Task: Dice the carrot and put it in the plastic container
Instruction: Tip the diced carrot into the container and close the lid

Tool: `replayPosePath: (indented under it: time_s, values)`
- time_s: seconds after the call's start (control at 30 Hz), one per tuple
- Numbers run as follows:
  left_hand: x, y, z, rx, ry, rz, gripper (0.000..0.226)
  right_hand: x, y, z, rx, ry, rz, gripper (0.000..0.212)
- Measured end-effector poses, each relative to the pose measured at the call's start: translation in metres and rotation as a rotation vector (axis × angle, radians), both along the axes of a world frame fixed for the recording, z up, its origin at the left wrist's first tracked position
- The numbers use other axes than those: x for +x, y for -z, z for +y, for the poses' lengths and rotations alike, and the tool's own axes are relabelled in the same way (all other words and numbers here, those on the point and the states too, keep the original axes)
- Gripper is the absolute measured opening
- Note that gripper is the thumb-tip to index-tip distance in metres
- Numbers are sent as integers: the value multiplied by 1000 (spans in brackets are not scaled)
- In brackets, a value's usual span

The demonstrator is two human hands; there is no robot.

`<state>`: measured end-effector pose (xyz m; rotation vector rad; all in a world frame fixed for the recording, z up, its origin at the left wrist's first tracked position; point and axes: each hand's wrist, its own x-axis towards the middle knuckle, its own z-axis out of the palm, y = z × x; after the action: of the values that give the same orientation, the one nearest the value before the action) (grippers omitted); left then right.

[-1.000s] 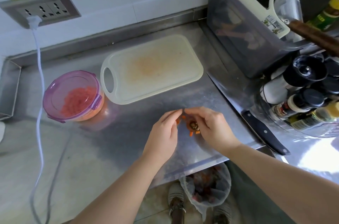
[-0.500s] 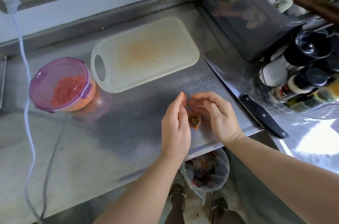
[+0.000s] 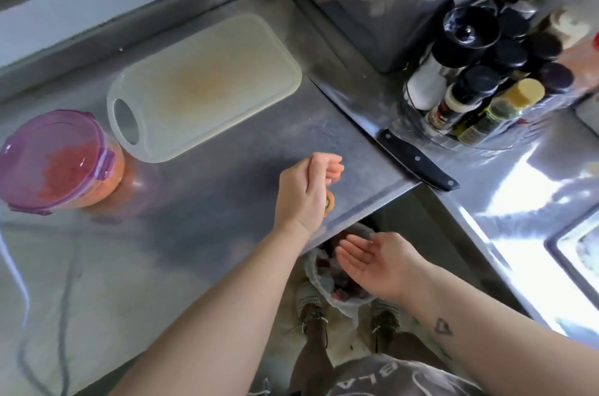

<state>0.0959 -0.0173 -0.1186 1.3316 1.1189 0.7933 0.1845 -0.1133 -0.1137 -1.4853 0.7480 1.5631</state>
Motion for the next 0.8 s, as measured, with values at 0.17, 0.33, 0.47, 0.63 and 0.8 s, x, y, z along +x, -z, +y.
replayPosePath:
  time_s: [0.17, 0.33, 0.47, 0.63, 0.8]
  values:
    - [-15, -5, 10, 10, 15, 7, 35, 7, 16, 6, 28, -231, 75, 45]
    - [-47, 5, 10, 43, -24, 61, 37, 14, 21, 10, 85, -366, 160, 45]
    - [-25, 12, -7, 89, -55, 51, 39, 15, 22, 16, 103, -406, 160, 45]
    - [10, 14, -28, 172, 50, 114, 46, 20, 21, 16, 137, -424, 163, 38]
    - [22, 15, -39, 262, 135, 112, 53, 27, 28, 14, 177, -462, 158, 38]
